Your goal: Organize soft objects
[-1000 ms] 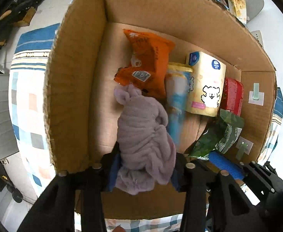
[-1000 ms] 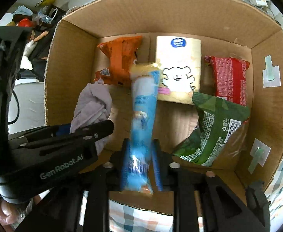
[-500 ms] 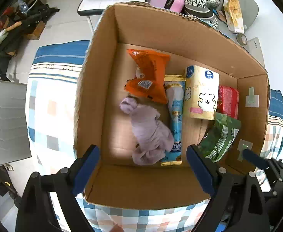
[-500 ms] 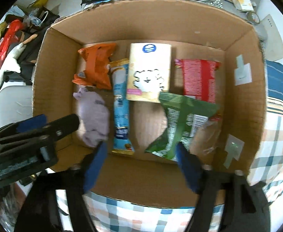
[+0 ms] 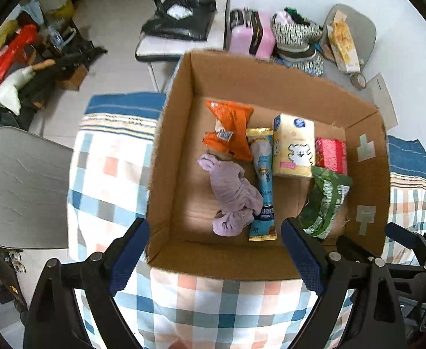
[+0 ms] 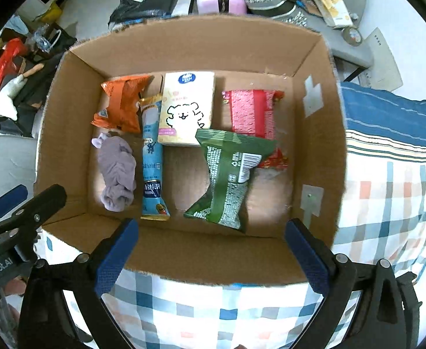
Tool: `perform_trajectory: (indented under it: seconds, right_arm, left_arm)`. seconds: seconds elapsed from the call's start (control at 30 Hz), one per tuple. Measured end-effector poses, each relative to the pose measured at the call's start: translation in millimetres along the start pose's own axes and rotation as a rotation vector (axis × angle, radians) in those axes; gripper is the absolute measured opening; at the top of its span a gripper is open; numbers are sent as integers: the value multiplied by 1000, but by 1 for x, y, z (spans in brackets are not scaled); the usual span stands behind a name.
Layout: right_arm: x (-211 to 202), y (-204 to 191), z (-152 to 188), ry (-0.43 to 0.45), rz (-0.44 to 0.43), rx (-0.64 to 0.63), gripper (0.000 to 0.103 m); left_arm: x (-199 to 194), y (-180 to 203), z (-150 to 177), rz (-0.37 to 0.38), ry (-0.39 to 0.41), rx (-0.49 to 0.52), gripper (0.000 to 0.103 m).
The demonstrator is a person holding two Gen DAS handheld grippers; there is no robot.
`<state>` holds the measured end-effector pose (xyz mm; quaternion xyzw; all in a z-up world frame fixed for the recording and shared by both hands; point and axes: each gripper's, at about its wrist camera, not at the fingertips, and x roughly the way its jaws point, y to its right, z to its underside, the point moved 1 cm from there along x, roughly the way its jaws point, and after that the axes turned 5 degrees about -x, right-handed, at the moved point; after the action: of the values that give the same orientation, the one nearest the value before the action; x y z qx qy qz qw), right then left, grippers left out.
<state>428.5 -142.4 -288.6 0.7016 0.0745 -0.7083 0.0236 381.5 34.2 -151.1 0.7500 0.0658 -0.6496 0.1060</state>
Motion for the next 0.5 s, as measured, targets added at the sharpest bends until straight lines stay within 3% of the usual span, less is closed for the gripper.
perform_trajectory:
  seconds: [0.5]
  right_arm:
    - [-118,9,76,256,-13,12,102]
  left_arm:
    - [-137,9,70,-1,294,29,92]
